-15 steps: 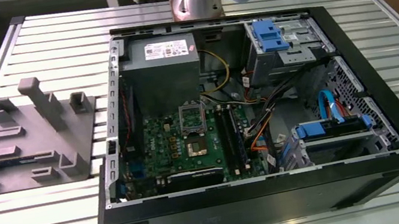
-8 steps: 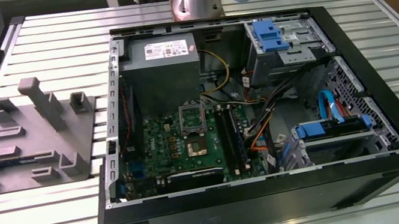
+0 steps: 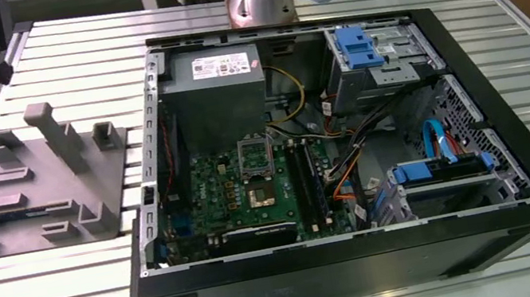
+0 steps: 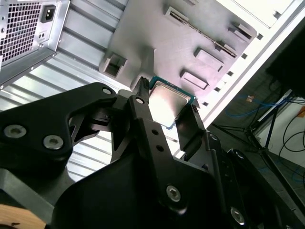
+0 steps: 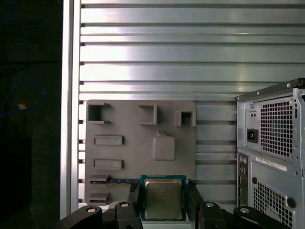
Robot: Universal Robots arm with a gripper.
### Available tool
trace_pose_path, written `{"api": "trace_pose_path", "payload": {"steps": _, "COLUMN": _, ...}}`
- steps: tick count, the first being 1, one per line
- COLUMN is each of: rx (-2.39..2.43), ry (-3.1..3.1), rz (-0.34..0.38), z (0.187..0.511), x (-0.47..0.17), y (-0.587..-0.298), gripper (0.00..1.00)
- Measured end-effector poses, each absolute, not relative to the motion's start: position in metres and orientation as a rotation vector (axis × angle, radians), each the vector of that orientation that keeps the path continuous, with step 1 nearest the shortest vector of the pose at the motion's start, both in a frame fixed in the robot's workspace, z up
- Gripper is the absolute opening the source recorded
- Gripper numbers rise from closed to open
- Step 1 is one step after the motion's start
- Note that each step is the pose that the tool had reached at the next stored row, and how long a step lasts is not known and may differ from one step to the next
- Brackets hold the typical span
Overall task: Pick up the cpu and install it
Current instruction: 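Pick up the cpu and move it towards the insertion slot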
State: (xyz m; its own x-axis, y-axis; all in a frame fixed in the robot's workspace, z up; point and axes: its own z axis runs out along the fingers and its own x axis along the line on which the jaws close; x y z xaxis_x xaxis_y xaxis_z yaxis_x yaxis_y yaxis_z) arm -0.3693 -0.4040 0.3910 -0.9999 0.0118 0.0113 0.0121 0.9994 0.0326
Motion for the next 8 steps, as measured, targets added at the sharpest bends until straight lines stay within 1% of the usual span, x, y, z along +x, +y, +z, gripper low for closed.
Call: {"api": "trace_pose_path", "payload": {"steps": 8, "rx": -0.019, "ry": -3.130, "rz": -0.051, "z": 0.391, "x": -0.351, "y": -0.404, "gripper": 0.47}}
